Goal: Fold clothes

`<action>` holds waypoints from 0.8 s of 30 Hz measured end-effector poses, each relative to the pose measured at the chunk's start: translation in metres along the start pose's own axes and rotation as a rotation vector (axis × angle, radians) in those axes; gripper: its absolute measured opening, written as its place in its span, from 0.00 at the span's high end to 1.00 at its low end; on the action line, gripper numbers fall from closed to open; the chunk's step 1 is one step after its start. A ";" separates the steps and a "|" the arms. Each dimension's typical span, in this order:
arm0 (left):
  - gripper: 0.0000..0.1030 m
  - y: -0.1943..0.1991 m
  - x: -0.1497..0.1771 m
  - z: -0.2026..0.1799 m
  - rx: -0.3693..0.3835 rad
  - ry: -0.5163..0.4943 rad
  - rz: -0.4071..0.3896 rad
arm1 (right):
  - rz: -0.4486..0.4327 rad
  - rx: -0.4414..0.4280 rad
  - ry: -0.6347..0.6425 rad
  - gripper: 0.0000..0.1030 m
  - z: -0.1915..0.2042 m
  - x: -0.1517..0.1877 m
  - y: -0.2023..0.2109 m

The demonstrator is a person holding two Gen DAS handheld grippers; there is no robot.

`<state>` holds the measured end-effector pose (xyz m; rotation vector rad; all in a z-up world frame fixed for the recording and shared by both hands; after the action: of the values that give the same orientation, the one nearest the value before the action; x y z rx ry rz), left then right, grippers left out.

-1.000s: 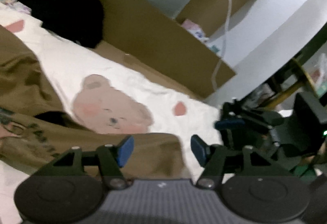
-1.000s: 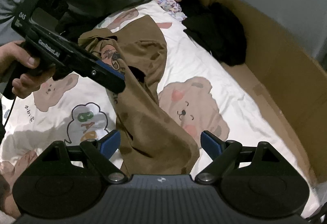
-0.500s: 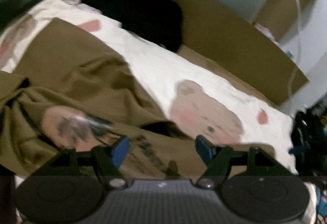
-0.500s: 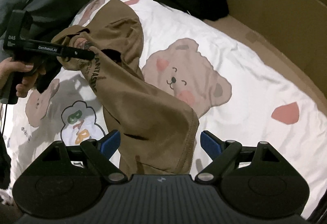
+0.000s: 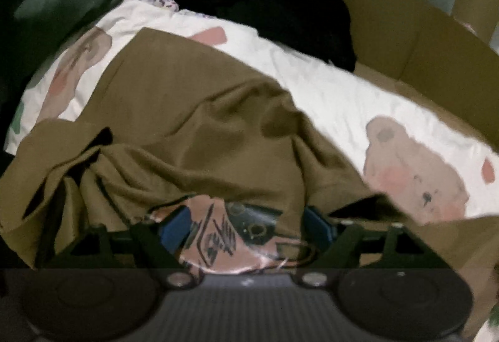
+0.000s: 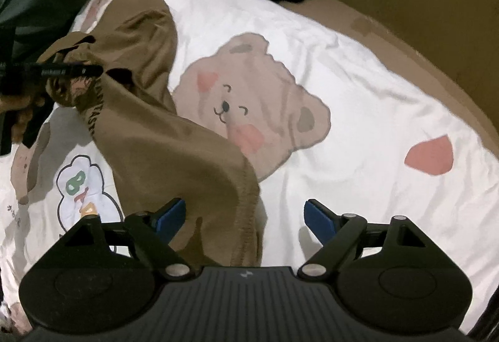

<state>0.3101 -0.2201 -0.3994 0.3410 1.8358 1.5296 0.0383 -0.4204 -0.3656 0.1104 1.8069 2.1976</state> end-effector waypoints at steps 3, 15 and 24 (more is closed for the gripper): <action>0.31 -0.006 0.008 0.000 -0.006 -0.033 0.022 | 0.020 -0.026 -0.020 0.29 0.000 0.001 -0.007; 0.37 0.016 0.017 -0.016 0.124 -0.073 0.005 | 0.062 -0.166 0.047 0.91 0.035 0.006 -0.016; 0.36 0.033 0.003 -0.038 0.193 -0.112 -0.045 | 0.006 -0.189 0.071 0.93 0.026 0.028 0.015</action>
<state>0.2754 -0.2379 -0.3675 0.4633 1.8937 1.2802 0.0152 -0.3904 -0.3488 -0.0028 1.6243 2.3909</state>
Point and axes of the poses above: each gripper's, at about its wrist camera, not at the fingertips, and y roughly against the way its jaws point, z to its left, x to its underside, the point moved 8 cm from there along -y, roughly the way its jaws point, and after that the axes turned 14 degrees about z, right-handed, at the moved point
